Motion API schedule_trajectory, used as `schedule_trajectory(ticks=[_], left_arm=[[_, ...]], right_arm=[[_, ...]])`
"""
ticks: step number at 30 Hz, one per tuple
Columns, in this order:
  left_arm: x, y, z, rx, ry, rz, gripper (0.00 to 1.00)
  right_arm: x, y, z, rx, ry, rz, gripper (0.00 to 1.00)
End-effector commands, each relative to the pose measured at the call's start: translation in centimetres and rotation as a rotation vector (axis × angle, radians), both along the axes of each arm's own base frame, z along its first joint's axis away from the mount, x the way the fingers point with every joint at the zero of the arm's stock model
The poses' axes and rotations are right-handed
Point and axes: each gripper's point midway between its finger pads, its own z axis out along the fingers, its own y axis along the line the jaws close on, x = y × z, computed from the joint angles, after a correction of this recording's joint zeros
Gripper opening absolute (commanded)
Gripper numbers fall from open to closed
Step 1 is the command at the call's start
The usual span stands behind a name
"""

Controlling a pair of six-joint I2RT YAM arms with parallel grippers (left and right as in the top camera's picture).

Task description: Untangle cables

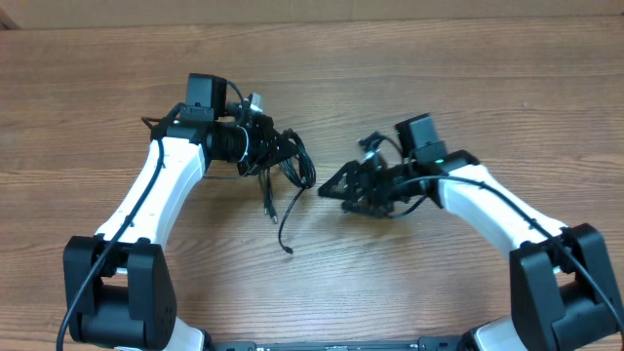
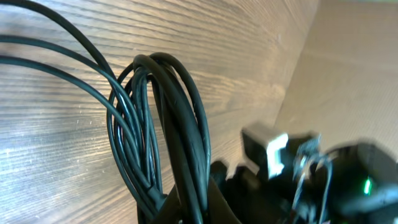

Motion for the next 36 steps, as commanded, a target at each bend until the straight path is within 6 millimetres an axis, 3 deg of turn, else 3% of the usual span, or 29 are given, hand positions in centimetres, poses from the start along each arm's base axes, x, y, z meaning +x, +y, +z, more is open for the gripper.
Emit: schedule_trajectory(ticks=[1,12,17,21,27,31,36], left_arm=[[0.7,0.1,0.8,-0.015,0.091,0.116,0.04],[1.6,1.3,0.0,0.033,0.131,0.223,0.04],[2.8,3.3,-0.7,0.068,0.181,0.362,0.04],[3.5,4.0,-0.4,0.053,0.179,0.403,0.04],[4.2,5.2,-0.4,0.053,0.171,0.444,0.04],[4.4,5.8,-0.6,0.076,0.157,0.453,0.04],[4.3,5.9,-0.6,0.080,0.153,0.450,0.04]], right_arm=[[-0.7,1.4,0.0,-0.026,-0.034,0.027,0.80],[-1.7,4.4,0.3,-0.033,-0.048,0.047,0.79],[-2.7,5.4,0.2,-0.034,-0.058,0.082,0.78],[-2.7,5.3,-0.1,-0.057,-0.065,0.073,0.78],[-1.6,3.0,-3.1,-0.261,-0.045,-0.044,0.76],[-1.9,3.3,-2.5,-0.218,-0.027,-0.024,0.76],[-2.7,5.2,0.3,-0.030,-0.061,0.087,0.72]])
